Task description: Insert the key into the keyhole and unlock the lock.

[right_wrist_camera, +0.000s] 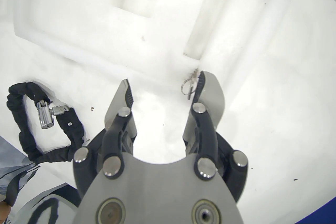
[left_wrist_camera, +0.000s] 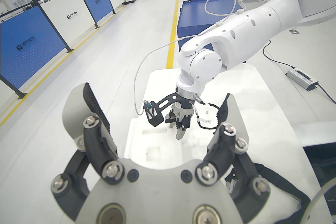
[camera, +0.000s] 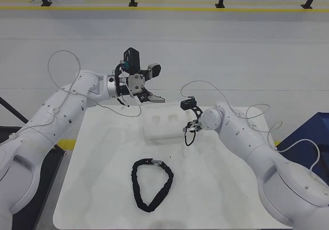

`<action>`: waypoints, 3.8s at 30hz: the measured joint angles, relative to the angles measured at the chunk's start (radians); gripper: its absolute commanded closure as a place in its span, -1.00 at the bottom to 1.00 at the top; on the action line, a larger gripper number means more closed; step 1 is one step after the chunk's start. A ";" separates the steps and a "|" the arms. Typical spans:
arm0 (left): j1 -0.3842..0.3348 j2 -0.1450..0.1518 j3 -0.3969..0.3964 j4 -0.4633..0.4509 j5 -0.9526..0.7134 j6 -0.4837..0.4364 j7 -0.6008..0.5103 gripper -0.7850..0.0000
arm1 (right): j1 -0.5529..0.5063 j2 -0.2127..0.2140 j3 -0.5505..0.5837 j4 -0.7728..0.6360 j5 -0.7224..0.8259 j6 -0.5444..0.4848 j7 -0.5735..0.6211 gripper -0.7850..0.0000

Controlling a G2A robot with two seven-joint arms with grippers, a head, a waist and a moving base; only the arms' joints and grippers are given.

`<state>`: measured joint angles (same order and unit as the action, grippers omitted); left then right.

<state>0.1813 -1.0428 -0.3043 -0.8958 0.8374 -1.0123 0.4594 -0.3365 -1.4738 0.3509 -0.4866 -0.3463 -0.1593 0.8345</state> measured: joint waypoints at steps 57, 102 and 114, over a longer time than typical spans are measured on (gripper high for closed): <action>0.000 0.000 0.000 0.000 0.000 0.000 0.000 -1.00 | -0.075 0.180 0.386 -0.404 -0.015 -0.069 0.252 1.00; 0.000 0.000 0.000 0.000 0.000 0.000 0.000 -1.00 | -0.816 0.456 1.132 -1.169 0.522 -0.626 0.200 1.00; 0.003 0.000 -0.002 -0.001 0.000 0.004 -0.004 -1.00 | -0.816 0.456 1.132 -1.169 0.522 -0.626 0.200 1.00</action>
<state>0.1840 -1.0426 -0.3063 -0.8970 0.8374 -1.0082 0.4557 -1.1528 -1.0179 1.4828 -1.6555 0.1757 -0.7857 1.0344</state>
